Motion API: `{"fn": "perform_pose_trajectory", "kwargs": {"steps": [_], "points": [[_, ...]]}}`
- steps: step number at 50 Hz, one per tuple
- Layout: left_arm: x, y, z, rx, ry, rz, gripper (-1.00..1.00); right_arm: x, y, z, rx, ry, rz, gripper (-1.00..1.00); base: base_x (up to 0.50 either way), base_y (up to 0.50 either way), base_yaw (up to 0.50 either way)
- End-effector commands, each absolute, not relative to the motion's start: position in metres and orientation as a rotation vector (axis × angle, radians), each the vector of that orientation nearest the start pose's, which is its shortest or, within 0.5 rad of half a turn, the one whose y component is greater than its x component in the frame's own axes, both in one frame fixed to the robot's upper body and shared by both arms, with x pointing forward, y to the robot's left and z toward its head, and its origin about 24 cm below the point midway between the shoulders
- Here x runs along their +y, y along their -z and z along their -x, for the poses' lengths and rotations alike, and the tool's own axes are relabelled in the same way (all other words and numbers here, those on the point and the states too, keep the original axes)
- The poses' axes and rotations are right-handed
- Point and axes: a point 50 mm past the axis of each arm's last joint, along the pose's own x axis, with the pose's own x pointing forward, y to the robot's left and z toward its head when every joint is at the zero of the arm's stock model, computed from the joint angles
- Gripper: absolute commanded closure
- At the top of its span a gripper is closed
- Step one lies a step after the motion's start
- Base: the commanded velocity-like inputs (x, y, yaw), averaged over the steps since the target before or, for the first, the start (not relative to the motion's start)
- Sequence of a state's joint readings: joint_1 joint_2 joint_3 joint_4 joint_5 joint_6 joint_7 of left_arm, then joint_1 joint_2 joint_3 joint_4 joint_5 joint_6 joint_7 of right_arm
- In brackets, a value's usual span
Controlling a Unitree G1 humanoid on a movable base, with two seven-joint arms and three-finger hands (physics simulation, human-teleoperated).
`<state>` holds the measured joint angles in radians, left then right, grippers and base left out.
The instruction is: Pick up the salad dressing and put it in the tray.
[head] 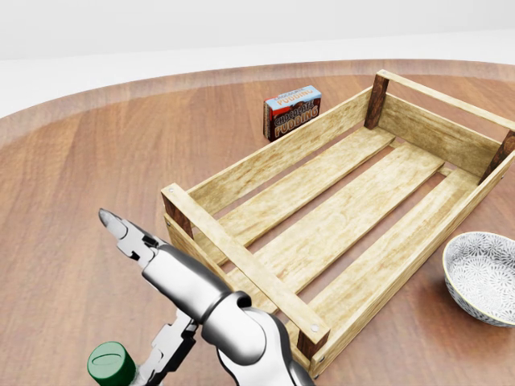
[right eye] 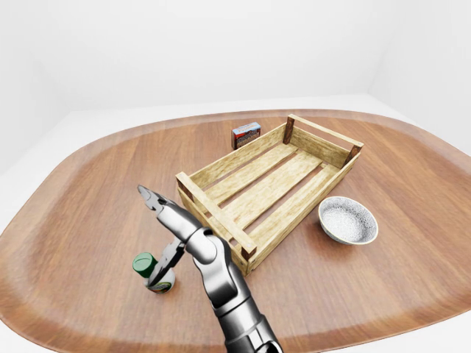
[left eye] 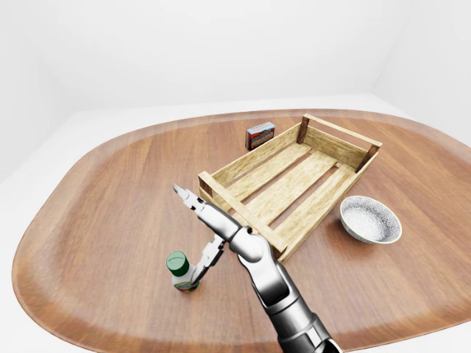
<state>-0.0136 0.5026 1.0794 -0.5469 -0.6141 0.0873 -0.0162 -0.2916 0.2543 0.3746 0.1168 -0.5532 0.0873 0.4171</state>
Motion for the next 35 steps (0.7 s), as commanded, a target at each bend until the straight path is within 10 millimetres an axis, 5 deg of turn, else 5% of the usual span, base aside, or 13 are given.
{"fn": "perform_pose_trajectory", "kwargs": {"steps": [1,24,35], "points": [[0.354,-0.268,-0.113,-0.903,-0.617,-0.17,-1.0,0.028,-0.07,-0.27,-0.042,-0.828,0.441,-1.0,0.0,0.0,0.0],[0.356,-0.265,-0.111,-0.889,-0.617,-0.17,-1.0,0.07,-0.038,-0.246,0.117,-1.133,0.43,-1.0,0.0,0.0,0.0],[0.358,-0.267,-0.109,-0.899,-0.622,-0.164,-1.0,0.069,-0.019,-0.259,0.243,-1.197,0.46,-1.0,0.0,0.0,0.0]]}}
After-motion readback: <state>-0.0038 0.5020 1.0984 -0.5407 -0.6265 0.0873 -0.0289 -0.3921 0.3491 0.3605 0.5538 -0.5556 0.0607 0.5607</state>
